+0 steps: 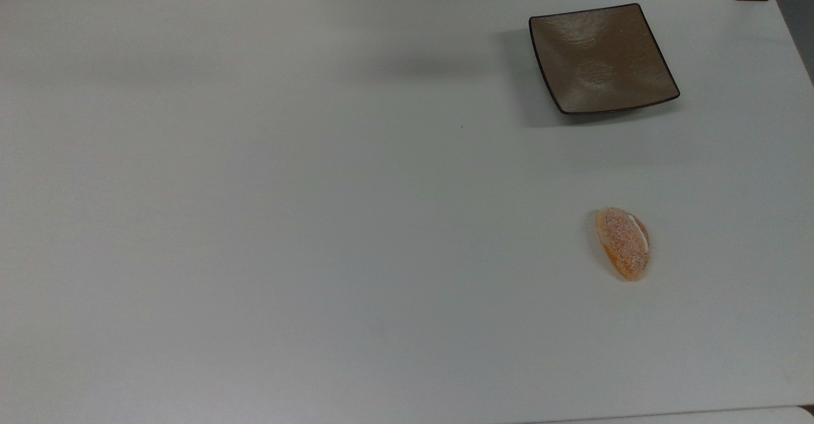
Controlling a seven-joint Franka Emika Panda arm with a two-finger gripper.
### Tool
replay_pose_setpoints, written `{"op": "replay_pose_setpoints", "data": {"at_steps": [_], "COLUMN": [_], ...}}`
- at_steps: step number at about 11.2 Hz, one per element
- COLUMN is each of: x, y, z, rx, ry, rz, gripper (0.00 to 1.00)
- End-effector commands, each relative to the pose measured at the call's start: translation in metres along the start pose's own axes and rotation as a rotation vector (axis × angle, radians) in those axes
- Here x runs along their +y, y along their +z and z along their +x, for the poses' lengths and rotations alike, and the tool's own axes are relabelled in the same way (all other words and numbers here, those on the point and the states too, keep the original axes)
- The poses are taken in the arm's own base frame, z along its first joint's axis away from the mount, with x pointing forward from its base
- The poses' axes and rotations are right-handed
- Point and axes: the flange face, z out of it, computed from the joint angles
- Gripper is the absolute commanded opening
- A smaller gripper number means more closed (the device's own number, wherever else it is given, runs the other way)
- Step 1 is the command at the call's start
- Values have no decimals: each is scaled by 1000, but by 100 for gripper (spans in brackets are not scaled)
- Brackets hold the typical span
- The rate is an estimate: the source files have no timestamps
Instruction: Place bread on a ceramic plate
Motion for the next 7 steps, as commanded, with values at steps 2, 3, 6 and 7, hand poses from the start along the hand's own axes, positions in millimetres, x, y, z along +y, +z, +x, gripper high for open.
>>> {"op": "replay_pose_setpoints", "data": {"at_steps": [2,3,6,7], "x": [-2,-2,-1,0], "y": [5,6,10,13], "z": [7,8,10,11], "rx": [15,14,6,3], "ry": [-10,-10,-9,-8], "rz": [17,17,17,17], "gripper": [100,100,100,100]}}
